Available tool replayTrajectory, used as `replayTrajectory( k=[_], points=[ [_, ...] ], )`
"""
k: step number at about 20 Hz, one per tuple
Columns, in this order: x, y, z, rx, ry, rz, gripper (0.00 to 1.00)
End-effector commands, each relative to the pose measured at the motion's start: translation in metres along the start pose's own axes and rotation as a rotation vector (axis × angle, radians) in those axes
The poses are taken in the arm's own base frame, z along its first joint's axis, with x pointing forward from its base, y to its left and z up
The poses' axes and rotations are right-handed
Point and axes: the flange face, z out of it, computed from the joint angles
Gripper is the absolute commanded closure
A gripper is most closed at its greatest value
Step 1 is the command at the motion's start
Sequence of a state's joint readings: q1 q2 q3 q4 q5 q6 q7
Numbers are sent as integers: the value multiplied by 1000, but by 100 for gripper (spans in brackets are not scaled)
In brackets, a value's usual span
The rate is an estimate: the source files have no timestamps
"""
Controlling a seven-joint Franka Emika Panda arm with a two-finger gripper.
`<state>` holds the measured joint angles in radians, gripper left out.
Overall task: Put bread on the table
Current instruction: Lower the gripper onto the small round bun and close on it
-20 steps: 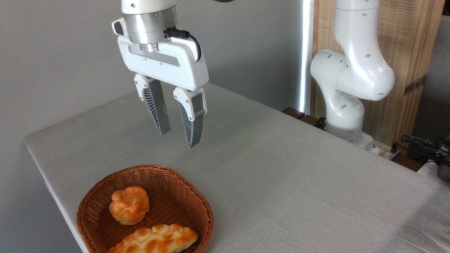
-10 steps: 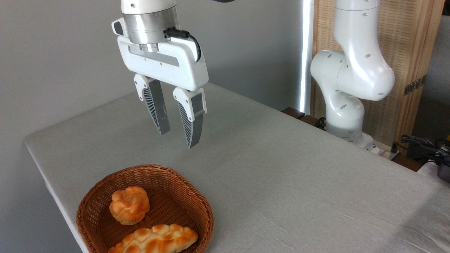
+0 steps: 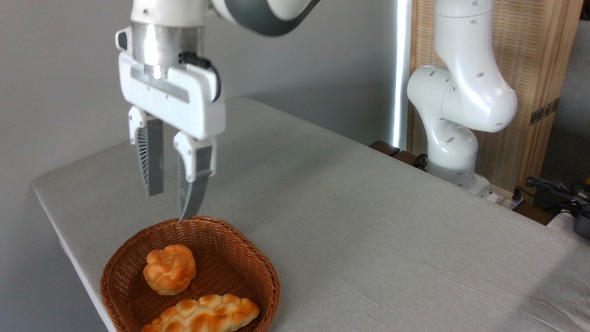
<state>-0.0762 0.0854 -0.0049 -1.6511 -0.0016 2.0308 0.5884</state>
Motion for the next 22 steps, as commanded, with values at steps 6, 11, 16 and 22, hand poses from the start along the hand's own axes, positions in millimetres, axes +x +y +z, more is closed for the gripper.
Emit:
replayTrajectory(
  k=[6, 11, 16, 22],
  points=[
    [18, 37, 93, -40, -17, 69, 0],
    [20, 38, 125, -47, -27, 81, 0],
    [29, 56, 146, -59, -18, 132, 0],
    [27, 55, 154, -57, -10, 256, 39]
  ],
)
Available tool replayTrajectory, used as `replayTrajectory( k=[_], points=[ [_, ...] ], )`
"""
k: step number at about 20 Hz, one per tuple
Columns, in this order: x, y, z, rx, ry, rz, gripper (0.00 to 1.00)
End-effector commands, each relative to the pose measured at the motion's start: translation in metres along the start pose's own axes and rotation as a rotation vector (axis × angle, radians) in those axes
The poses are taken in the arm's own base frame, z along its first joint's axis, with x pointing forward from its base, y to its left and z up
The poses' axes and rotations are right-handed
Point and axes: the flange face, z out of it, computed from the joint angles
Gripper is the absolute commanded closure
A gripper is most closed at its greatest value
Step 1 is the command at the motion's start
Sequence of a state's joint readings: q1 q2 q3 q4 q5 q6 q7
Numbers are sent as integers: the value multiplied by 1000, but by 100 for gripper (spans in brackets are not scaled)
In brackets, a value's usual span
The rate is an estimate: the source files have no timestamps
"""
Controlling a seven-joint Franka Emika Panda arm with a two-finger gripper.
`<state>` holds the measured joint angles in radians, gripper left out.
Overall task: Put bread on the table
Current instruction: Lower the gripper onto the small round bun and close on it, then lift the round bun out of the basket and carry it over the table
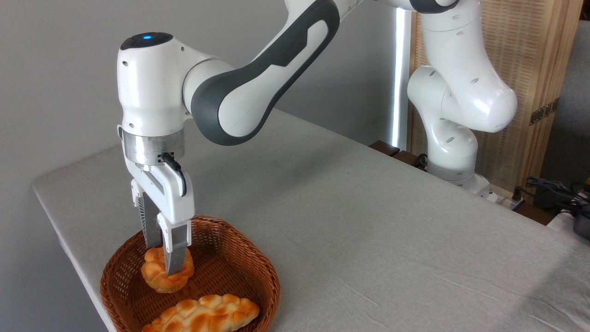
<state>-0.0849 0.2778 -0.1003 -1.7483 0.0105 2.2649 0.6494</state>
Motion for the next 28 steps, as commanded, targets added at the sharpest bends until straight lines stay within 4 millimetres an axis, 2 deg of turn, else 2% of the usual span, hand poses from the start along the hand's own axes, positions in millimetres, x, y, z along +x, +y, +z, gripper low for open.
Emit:
replayTrajectory(
  k=[1, 4, 5, 15, 17, 18, 21, 24, 26, 28],
  points=[
    [-5, -1, 6, 10, 2, 115, 49],
    [-7, -3, 8, 9, -3, 148, 89],
    [-7, -3, 8, 9, -3, 154, 95],
    [-9, -5, 8, 10, -5, 169, 95],
    [-8, -6, 1, 16, 5, 157, 95],
    [-7, -8, -7, 25, 17, 151, 95],
    [-6, -18, -51, 83, 61, 140, 95],
    [-10, -22, -81, 119, 84, 132, 95],
    [-16, -17, -99, 105, 66, 131, 95],
    [-30, -5, -115, 41, -9, 141, 95]
  ],
)
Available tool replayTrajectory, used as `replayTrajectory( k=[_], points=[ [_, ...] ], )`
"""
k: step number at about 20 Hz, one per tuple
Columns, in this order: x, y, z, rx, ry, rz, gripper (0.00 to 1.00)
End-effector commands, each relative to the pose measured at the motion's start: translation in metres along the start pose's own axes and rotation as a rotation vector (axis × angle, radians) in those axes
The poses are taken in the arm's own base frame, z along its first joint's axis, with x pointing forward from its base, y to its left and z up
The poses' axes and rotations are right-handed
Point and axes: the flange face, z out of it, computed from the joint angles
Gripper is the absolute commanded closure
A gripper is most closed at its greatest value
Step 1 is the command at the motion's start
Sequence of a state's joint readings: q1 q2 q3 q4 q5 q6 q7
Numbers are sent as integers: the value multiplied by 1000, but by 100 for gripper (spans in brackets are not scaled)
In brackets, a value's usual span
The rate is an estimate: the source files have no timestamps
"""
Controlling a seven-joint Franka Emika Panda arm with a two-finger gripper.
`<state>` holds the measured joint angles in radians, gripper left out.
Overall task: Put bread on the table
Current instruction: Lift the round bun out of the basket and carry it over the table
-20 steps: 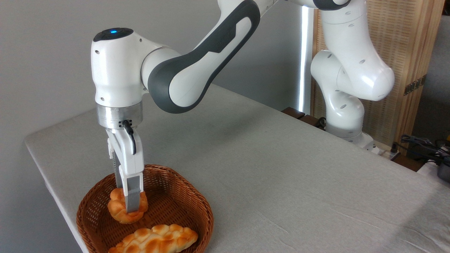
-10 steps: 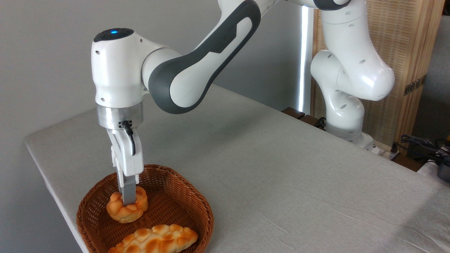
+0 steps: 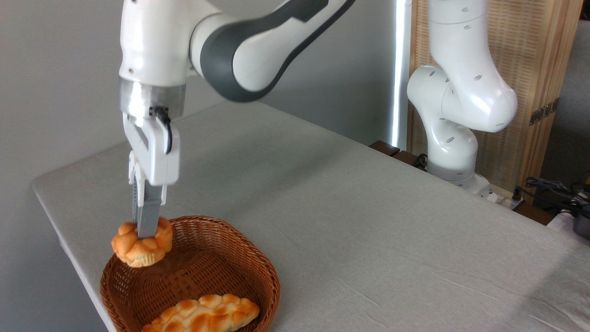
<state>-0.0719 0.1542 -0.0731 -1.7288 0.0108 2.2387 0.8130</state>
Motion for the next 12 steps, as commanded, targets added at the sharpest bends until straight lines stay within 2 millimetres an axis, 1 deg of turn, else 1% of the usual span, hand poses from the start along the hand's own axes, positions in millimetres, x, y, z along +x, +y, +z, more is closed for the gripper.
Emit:
replayTrajectory(
  k=[1, 5, 7, 9, 10, 11, 12],
  points=[
    [-27, 18, -35, -98, -111, 4, 95],
    [-55, 47, -53, -143, -158, -6, 95],
    [-72, 61, -54, -152, -175, -13, 95],
    [-81, 78, -45, -182, -202, -6, 94],
    [-81, 89, -36, -200, -216, 8, 93],
    [-78, 102, -28, -215, -230, 30, 91],
    [-79, 107, -24, -223, -237, 34, 85]
  ],
)
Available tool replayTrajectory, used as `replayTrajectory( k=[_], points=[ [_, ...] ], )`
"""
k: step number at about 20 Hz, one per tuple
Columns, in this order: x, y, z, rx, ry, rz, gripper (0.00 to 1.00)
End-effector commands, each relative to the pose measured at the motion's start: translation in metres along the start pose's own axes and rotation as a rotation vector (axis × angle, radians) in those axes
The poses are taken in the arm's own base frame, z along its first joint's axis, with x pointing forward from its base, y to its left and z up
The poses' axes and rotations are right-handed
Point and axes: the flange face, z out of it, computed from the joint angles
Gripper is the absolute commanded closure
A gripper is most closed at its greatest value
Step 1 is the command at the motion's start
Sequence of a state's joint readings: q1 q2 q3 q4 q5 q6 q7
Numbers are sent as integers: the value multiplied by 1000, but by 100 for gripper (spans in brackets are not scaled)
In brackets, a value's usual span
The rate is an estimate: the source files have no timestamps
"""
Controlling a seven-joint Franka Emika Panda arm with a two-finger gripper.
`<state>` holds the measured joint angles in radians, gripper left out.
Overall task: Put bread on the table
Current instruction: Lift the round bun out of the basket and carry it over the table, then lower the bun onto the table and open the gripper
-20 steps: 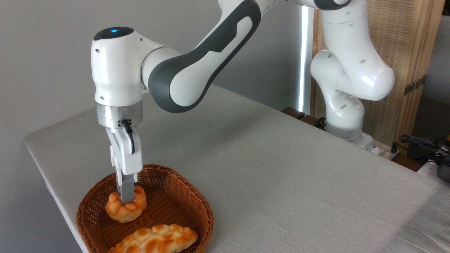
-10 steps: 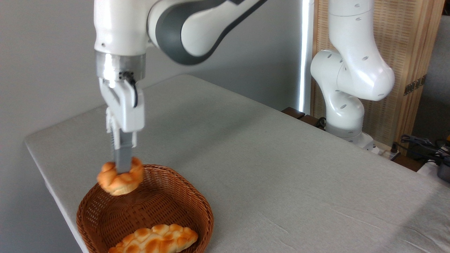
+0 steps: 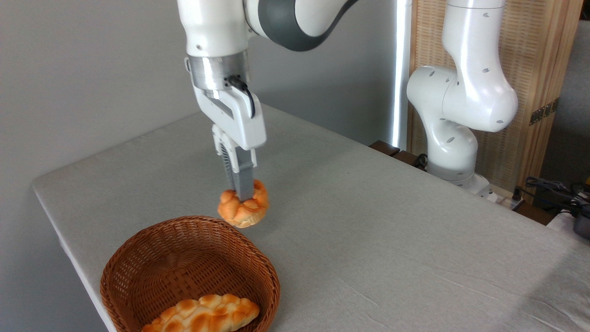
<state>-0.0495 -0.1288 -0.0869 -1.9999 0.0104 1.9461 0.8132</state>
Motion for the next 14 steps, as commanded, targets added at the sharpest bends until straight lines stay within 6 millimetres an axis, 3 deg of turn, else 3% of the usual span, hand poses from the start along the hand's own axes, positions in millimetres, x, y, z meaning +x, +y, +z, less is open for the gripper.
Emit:
replayTrajectory(
  k=[1, 3, 7, 8, 9, 14],
  points=[
    [-2, 29, 27, -42, -41, 42, 79],
    [0, 35, 39, -58, -56, 52, 57],
    [2, 45, 72, -103, -93, 68, 24],
    [3, 46, 76, -109, -98, 71, 7],
    [2, 46, 79, -114, -102, 71, 0],
    [6, 50, 81, -118, -104, 78, 0]
  ],
)
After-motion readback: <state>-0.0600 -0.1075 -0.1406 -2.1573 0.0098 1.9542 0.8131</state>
